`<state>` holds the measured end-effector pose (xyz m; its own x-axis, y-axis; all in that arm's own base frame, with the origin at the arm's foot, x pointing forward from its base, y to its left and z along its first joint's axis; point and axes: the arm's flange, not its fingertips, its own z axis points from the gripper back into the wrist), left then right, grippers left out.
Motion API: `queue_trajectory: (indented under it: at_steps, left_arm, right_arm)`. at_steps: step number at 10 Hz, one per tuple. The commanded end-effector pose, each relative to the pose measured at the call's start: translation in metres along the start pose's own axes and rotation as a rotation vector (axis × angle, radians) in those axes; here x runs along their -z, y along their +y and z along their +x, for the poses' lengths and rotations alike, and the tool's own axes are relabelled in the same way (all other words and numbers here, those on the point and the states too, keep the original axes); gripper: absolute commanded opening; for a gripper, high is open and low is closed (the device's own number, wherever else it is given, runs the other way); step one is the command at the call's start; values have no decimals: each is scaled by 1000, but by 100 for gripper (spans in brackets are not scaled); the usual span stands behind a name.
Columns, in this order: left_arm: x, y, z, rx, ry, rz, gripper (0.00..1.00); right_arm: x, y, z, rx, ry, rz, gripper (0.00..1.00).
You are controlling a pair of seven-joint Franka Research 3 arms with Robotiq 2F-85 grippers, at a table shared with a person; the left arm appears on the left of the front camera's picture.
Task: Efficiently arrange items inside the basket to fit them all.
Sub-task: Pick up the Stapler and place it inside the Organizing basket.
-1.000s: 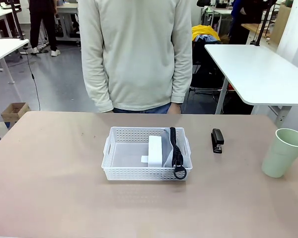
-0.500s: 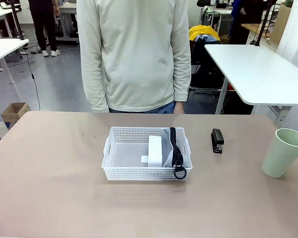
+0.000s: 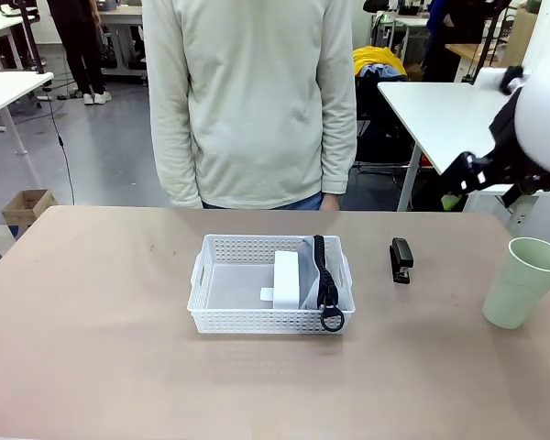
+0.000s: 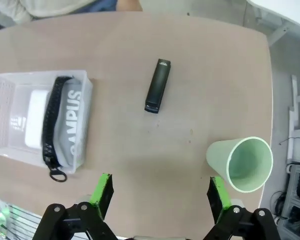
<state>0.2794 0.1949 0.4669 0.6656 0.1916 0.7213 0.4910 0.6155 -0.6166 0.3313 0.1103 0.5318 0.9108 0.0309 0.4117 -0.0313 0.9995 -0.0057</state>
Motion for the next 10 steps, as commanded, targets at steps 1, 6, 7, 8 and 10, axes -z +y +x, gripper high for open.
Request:
queue_trajectory:
  at_steps: [1,6,7,8,10]
  left_arm:
    - [-2,-2,-1,3,-12,-14,100]
    - [-2,-2,-1,3,-12,-14,100]
    - [-2,-2,-1,3,-12,-14,100]
    - [-2,-2,-1,3,-12,-14,100]
    - [-2,-2,-1,3,-12,-14,100]
  right_arm:
    - [-7,-6,4,40,-16,30,100]
    - [-7,-11,2,16,-1,45,100]
    - [15,-10,17,24,80,107,100]
    - [35,-5,23,59,109,106,100]
    - [76,7,25,153,124,75,100]
